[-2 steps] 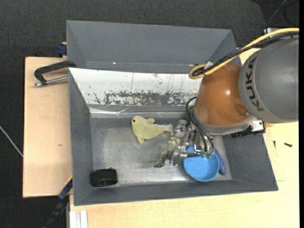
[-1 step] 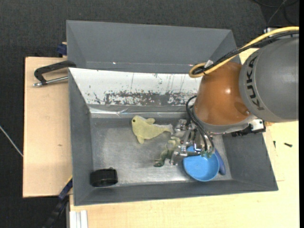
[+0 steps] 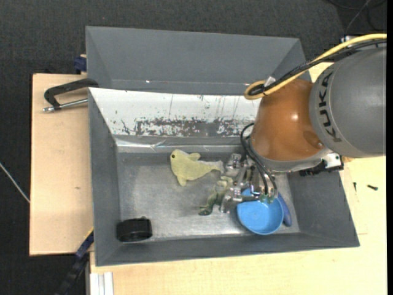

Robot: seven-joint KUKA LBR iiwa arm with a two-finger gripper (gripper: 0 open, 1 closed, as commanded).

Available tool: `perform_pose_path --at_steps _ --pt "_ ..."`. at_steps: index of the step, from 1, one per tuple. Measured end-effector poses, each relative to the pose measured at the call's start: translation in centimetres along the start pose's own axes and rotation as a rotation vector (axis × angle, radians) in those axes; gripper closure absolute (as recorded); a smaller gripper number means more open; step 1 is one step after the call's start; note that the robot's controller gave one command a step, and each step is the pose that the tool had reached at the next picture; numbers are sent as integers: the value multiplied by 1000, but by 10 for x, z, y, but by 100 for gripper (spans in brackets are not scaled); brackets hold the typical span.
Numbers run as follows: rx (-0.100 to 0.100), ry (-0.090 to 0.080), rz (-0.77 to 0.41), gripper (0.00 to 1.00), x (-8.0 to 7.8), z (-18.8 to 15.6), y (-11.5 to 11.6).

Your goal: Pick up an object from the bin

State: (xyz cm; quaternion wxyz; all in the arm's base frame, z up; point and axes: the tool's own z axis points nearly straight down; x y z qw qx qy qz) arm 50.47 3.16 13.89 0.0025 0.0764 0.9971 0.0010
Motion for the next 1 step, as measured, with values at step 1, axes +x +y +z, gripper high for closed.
perform_pose_path --at_steps 1 --pt "-1 -6 -1 100 -2 -60 1"
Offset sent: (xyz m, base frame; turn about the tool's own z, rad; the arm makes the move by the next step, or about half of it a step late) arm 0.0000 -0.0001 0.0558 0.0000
